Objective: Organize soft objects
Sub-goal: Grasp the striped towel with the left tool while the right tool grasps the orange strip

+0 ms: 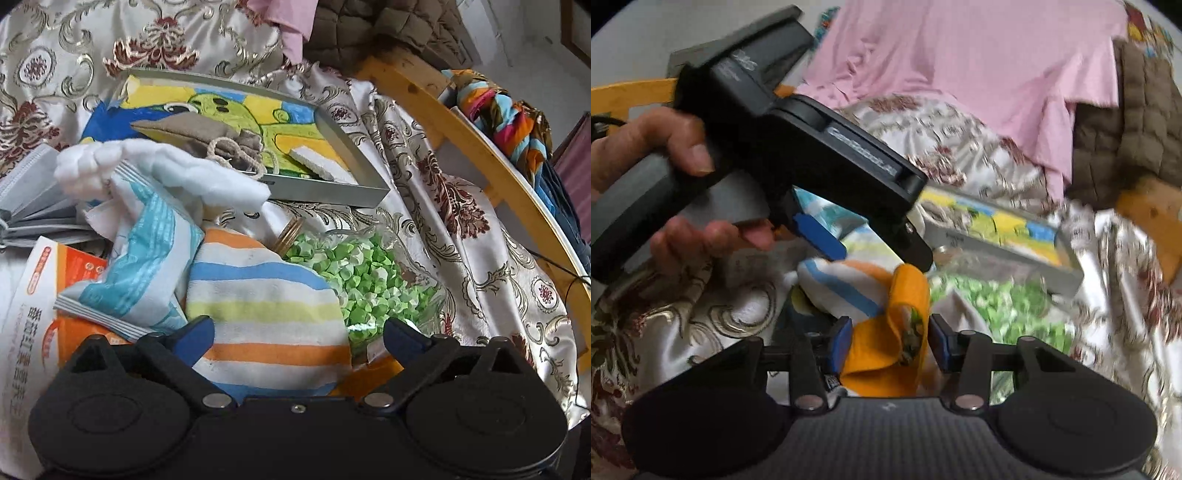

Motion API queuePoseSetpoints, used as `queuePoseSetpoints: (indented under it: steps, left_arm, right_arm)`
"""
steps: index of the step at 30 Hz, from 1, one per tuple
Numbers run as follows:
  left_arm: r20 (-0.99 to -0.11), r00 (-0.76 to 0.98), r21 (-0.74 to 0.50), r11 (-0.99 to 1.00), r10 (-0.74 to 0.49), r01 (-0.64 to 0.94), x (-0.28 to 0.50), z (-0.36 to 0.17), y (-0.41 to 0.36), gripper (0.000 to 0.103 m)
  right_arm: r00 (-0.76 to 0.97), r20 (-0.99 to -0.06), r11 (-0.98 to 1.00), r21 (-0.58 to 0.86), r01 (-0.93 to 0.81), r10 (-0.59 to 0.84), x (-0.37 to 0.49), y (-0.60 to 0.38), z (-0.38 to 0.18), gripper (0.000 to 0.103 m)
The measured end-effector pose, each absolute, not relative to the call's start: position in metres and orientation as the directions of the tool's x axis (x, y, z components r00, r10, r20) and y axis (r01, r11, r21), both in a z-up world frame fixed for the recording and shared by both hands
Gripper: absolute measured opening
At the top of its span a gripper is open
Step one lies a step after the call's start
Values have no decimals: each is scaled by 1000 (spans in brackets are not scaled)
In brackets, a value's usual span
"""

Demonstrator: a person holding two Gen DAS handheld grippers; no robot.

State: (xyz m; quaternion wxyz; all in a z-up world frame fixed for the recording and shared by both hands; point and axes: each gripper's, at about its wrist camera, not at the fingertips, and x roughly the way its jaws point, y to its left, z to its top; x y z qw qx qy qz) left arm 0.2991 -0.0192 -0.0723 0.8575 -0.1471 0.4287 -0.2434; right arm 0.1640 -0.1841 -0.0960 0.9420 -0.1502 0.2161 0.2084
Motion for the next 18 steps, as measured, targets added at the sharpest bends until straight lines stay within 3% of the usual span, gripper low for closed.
queuePoseSetpoints:
  steps: [2, 4, 7, 9, 12, 18]
  left_arm:
    - [-670, 502, -478, 835, -547, 273, 305, -72, -18, 97]
    - [-672, 499, -486, 834, -548, 261, 307, -72, -16, 94]
    - [-671, 505, -477, 838, -542, 264, 305, -72, -16, 90]
    - [-666, 520, -471, 842, -534, 262, 303, -72, -15, 80]
    - [-657, 529, -494, 836, -538, 238, 305, -73, -9, 73]
    - [-663, 528, -449, 846, -531, 287, 303, -73, -16, 71]
  right_arm:
    - [814, -476, 875, -165, -455, 333, 166, -187, -95, 48]
    - [816, -472, 876, -165, -453, 333, 166, -188, -96, 38]
    - [828, -461, 880, -179, -440, 320, 165, -187, -96, 30]
    - [834, -457, 881, -193, -432, 309, 164, -186, -98, 29]
    - [845, -437, 873, -222, -434, 309, 159, -183, -98, 17]
    - [843, -439, 870, -225, -439, 311, 159, -182, -99, 10]
